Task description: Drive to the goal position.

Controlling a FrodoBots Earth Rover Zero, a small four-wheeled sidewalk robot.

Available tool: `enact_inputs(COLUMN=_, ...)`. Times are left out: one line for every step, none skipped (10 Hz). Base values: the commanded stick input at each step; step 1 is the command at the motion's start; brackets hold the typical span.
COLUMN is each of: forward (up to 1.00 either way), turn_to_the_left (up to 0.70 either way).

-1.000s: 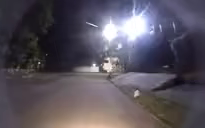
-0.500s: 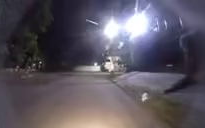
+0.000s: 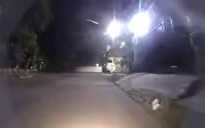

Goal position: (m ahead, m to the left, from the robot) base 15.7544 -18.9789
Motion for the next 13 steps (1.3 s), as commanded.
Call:
enact_inputs(forward=0.7, turn_to_the_left=0.0)
enact_inputs(forward=0.7, turn_to_the_left=0.0)
enact_inputs(forward=0.7, turn_to_the_left=0.0)
enact_inputs(forward=0.7, turn_to_the_left=0.0)
enact_inputs(forward=0.7, turn_to_the_left=0.0)
enact_inputs(forward=0.7, turn_to_the_left=0.0)
enact_inputs(forward=0.7, turn_to_the_left=0.0)
enact_inputs(forward=0.7, turn_to_the_left=0.0)
enact_inputs(forward=0.7, turn_to_the_left=-0.02)
enact_inputs(forward=0.7, turn_to_the_left=-0.18)
enact_inputs(forward=0.7, turn_to_the_left=-0.35)
enact_inputs(forward=0.7, turn_to_the_left=-0.35)
enact_inputs(forward=0.7, turn_to_the_left=-0.35)
